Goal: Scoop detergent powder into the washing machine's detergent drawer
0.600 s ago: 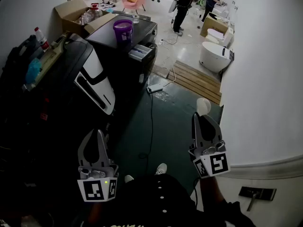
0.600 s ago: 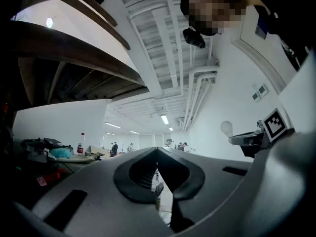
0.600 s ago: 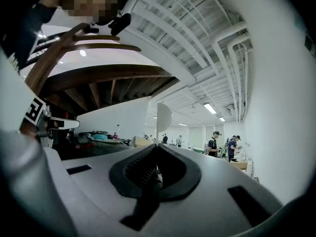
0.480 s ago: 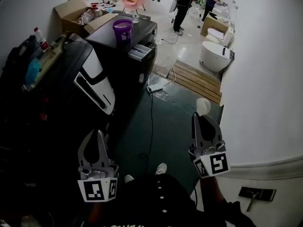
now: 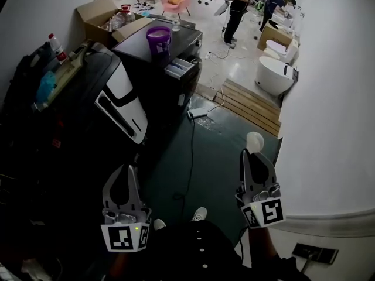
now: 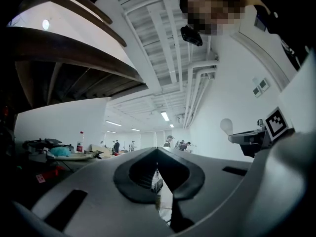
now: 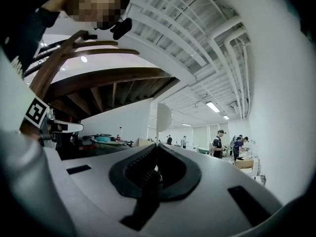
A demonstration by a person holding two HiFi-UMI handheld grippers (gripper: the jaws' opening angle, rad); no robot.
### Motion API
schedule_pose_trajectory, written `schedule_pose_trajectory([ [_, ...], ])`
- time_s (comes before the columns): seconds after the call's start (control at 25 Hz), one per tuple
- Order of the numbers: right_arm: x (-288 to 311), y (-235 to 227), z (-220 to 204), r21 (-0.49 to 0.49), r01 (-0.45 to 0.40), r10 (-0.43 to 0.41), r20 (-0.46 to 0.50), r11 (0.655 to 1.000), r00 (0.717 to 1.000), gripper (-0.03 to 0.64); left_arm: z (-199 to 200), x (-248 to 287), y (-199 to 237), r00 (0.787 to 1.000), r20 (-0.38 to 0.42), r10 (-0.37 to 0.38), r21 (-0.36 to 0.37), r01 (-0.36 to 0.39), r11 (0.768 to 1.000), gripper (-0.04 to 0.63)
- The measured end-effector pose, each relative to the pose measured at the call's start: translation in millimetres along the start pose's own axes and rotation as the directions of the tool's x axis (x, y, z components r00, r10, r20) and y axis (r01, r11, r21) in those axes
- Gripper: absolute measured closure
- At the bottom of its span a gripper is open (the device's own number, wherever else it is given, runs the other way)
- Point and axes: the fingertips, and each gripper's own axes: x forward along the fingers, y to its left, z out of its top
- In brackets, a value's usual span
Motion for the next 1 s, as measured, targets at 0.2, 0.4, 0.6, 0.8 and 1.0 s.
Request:
schedule_pose_trajectory([
  [0.2, -2.6, -22.8, -6.2, 0.01, -0.037, 0.037, -0.006, 0.999, 0.999, 0.584, -2.6, 11.5, -23.7, 1.0, -0.013, 0.024, 0.013, -0.024, 1.0, 0.581],
  [0.4, -0.7, -45.7, -20.9, 0.031, -0.063, 0.063, -0.02, 0.998, 0.998, 0.584, -8.1, 16.7, -44.7, 0.998, -0.023, 0.058, 0.01, -0.057, 0.998, 0.581],
  [0.6, 13.3, -51.3, -31.3, 0.041, -0.096, 0.097, -0.031, 0.995, 0.995, 0.584, -15.5, 21.3, -47.2, 0.994, -0.054, 0.091, 0.026, -0.09, 0.996, 0.58],
  [0.8, 32.2, -61.0, -36.3, 0.05, -0.084, 0.085, -0.027, 0.995, 0.996, 0.583, -22.7, 39.7, -39.0, 0.994, -0.061, 0.093, 0.024, -0.091, 0.996, 0.581],
  [1.0, 64.5, -68.5, -23.3, 0.014, -0.061, 0.061, 0.005, 0.998, 0.998, 0.584, -16.2, 74.5, -22.0, 0.998, -0.007, 0.068, 0.011, -0.068, 0.998, 0.581],
])
